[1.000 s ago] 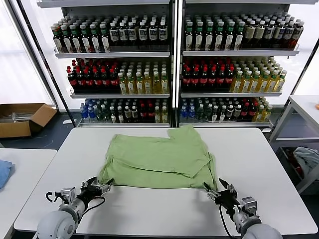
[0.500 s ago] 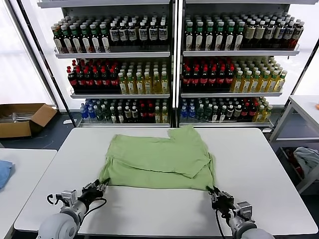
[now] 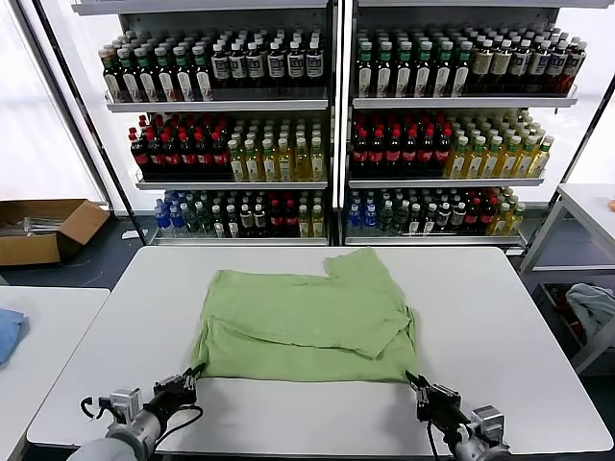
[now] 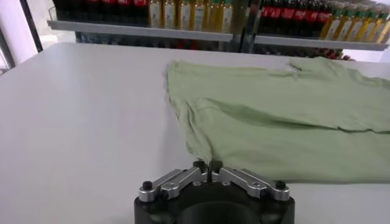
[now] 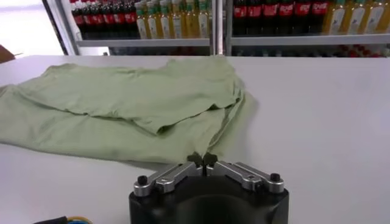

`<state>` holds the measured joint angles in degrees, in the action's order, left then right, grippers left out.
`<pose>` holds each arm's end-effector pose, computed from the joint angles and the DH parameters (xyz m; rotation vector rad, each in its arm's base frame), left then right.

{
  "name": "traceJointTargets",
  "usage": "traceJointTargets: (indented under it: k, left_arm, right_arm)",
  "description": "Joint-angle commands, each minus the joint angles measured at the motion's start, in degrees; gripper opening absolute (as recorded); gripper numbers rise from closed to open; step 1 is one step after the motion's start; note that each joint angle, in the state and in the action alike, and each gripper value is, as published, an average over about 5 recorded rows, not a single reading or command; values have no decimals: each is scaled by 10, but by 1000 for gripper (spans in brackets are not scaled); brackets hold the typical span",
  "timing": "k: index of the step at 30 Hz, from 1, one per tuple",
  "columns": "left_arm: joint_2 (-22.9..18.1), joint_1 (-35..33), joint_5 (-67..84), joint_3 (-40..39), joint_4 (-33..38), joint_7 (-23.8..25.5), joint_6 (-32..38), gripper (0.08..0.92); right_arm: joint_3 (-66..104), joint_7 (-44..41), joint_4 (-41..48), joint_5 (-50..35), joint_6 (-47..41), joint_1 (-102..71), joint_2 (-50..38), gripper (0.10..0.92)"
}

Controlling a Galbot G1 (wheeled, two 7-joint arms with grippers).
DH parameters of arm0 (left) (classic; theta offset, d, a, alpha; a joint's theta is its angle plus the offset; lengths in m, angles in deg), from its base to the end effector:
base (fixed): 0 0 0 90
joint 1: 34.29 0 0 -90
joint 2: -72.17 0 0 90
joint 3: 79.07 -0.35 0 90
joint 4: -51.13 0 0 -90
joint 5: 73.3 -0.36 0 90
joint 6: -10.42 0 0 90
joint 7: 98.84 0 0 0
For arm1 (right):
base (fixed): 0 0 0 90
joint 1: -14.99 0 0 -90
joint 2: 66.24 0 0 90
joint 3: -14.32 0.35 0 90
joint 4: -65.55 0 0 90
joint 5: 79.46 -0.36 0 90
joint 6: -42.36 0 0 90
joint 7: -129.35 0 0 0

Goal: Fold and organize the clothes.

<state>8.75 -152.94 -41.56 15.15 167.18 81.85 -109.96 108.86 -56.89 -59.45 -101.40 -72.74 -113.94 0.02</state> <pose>0.2059 0.1072 -0.2959 -0.2256 -2.5355 0.0962 0.1520 -0.0791 -0.2796 0.3706 -2.5926 0.0075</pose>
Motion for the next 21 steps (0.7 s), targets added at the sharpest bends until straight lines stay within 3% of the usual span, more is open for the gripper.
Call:
traceJointTargets:
  k: [1,8,12,17,21]
  left_arm:
    - [-46,-198,-18,102,152,-1,-23,101]
    - [-94,-271,-41,136,184,7,-27,102]
    - [-97,-275,-32,138,196,-7,-27,105]
    - [-73,-259,8,176,208,-17,-28,209]
    - [-24,-215,63,215,197,-16,-28,321]
  right_arm:
    - [45,-14,-68,-1,12,-144,2,118]
    - [49,-15,-87,19,8,-163,23,134]
    - [56,-9,-90,19,7,-142,22,226]
    - [104,-11,-105,-50,9,-97,9,374]
    - [146,-12,-87,-130,7,-16,-19,495]
